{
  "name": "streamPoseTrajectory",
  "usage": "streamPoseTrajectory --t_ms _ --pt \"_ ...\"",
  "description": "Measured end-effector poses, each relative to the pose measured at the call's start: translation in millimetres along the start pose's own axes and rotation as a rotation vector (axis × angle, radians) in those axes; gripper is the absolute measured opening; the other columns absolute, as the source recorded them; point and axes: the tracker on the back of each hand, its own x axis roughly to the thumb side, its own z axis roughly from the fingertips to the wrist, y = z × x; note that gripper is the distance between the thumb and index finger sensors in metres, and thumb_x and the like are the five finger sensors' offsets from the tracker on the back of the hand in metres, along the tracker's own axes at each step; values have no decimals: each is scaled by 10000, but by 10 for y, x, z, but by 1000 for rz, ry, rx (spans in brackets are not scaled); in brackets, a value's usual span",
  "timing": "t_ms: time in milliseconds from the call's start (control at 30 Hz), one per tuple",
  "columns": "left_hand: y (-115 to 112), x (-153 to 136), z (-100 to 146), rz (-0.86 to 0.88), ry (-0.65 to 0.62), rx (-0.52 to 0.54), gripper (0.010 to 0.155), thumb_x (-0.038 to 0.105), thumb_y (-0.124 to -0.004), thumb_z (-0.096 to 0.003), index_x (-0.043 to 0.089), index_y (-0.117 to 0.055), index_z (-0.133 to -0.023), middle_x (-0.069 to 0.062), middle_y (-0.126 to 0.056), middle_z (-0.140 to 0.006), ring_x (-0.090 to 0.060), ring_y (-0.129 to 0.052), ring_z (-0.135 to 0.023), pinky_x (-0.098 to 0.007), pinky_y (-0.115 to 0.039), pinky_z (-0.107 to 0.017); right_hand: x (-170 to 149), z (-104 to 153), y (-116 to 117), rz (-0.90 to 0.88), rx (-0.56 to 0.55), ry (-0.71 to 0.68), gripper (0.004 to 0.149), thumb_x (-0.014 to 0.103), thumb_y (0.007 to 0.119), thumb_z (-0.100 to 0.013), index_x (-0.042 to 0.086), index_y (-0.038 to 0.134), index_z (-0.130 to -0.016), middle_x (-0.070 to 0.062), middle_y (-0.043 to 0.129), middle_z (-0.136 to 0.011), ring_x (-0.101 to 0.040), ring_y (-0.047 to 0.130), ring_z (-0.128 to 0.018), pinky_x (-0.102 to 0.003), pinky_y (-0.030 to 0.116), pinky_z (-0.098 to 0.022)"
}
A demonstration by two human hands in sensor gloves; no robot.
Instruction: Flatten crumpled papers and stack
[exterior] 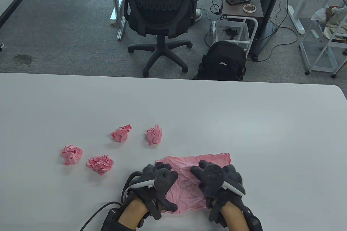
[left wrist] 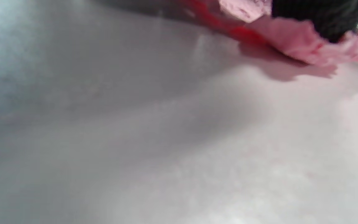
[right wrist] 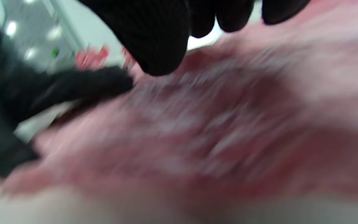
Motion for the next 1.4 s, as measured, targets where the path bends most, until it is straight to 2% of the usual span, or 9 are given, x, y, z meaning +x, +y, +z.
streamPoseTrajectory --t_ms 100,333,467,633,767,900,1167,1300,1400 --pt "-6 1 -1 8 -4 -2 1101 754 -801 -407 261 -163 -1156 -107 -1 -1150 -413 27 -1106 -702 -109 -742 -159 -150 38 -1 115 75 638 227 703 -505 302 397 -1061 -61 220 -1146 -369 202 -1029 -603 315 -696" --pt "-6 1 2 -1 3 -10 1102 761 -798 -405 271 -157 -1155 -103 2 -1149 -412 27 -1106 -698 -116 -746 -1062 28 -176 -251 -77 474 601 186 650 -510 319 427 -1052 -22 200 -1150 -312 170 -1034 -582 230 -700" --pt "-7 -9 46 -4 6 -17 1098 749 -814 -402 271 -174 -1155 -102 -12 -1151 -409 12 -1110 -698 -133 -750 -1128 93 -227 -210 -117 554 602 179 667 -512 281 433 -1057 -87 229 -1152 -364 198 -1027 -612 274 -692" --pt "-6 10 19 -25 12 -22 1110 767 -801 -399 262 -164 -1154 -115 -7 -1148 -421 10 -1108 -705 -139 -749 -607 174 -304 -67 -202 291 624 177 730 -498 220 456 -1057 -113 290 -1153 -387 240 -1027 -615 329 -685" --pt "3 48 -51 -14 -18 -18 1113 764 -800 -399 254 -162 -1154 -113 -1 -1146 -414 23 -1105 -705 -119 -743 -85 -106 -63 -16 -60 30 608 202 705 -504 254 465 -1061 -105 296 -1162 -380 249 -1036 -613 349 -696" --pt "-14 92 -37 -27 -22 -30 1109 754 -803 -395 267 -156 -1152 -99 4 -1146 -398 28 -1108 -698 -119 -748 -354 -280 -34 -86 95 173 611 229 639 -525 298 350 -1058 -39 179 -1147 -322 164 -1028 -551 274 -708" --pt "-23 75 -24 -15 -32 -43 1104 740 -818 -393 276 -159 -1149 -89 10 -1143 -387 39 -1106 -693 -106 -745 -1194 45 -218 -322 -107 478 588 209 688 -509 285 464 -1048 -13 235 -1152 -300 192 -1034 -536 231 -708" --pt "-31 68 -7 -23 -30 -41 1105 744 -817 -393 271 -166 -1150 -92 0 -1144 -390 27 -1108 -693 -119 -748 -1233 119 -254 -273 -159 547 597 234 706 -513 244 453 -1054 -89 243 -1149 -366 188 -1022 -586 266 -697" --pt "-18 61 -30 -35 -15 -35 1109 764 -799 -396 265 -158 -1151 -96 2 -1145 -392 23 -1110 -694 -125 -750 -975 180 -313 -195 -194 417 624 233 732 -507 225 436 -1056 -100 236 -1148 -372 184 -1019 -596 279 -692"
